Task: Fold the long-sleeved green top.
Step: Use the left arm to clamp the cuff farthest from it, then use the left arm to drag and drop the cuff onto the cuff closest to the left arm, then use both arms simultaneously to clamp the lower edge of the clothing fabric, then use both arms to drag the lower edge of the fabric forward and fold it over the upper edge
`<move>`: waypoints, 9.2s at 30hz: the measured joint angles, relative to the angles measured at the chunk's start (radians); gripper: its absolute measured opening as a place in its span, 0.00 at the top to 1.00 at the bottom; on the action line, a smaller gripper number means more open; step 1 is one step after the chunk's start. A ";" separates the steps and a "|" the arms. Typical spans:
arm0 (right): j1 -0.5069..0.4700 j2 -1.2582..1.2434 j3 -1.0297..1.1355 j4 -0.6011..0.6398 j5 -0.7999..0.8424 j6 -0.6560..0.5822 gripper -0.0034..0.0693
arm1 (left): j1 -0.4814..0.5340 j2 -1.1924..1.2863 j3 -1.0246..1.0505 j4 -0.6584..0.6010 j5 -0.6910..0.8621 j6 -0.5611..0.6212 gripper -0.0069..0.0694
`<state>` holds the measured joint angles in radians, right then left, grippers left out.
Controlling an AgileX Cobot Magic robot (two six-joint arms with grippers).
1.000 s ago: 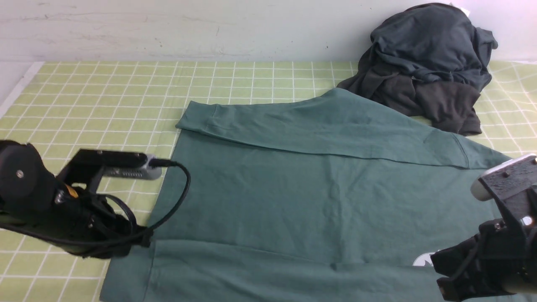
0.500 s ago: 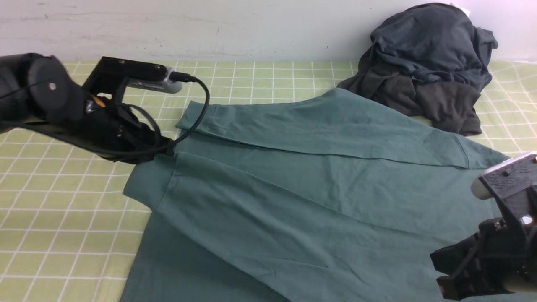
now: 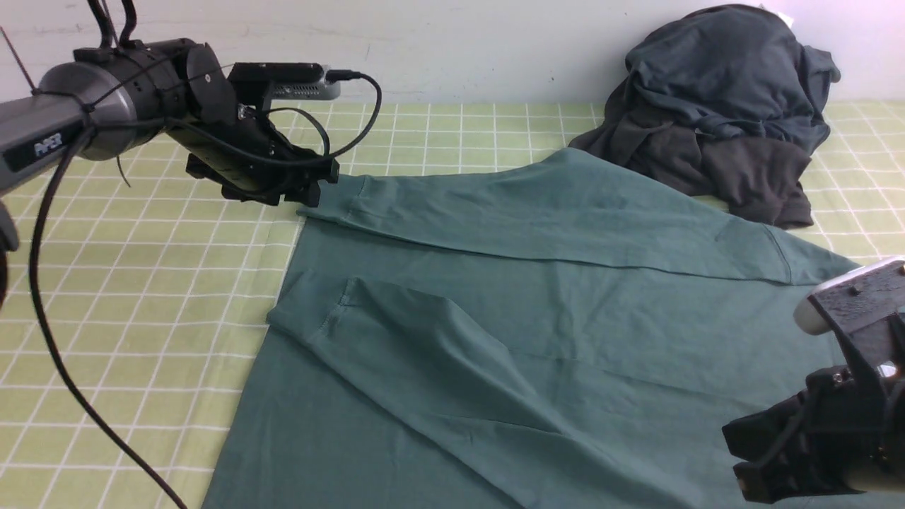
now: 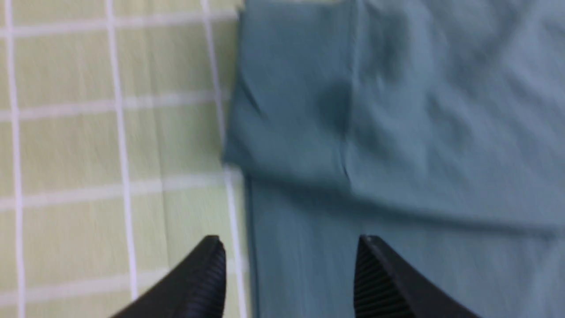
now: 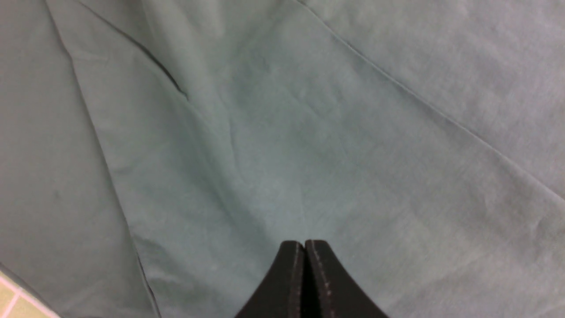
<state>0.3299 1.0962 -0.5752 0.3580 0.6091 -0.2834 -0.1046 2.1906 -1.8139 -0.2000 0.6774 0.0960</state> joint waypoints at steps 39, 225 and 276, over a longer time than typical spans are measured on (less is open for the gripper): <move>0.000 0.003 0.000 -0.006 -0.007 -0.001 0.97 | 0.008 -0.011 -0.304 0.107 0.561 0.034 0.88; 0.135 0.272 -0.404 -0.369 0.625 -0.142 0.88 | -0.519 -1.056 1.266 0.564 0.074 -0.096 0.91; 0.044 0.343 -0.309 -0.996 0.282 0.195 0.96 | -0.402 -0.888 0.884 0.720 -0.016 -0.456 0.91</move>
<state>0.3743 1.4393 -0.8841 -0.6380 0.8912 -0.0882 -0.5065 1.3028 -0.9295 0.5201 0.6619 -0.3600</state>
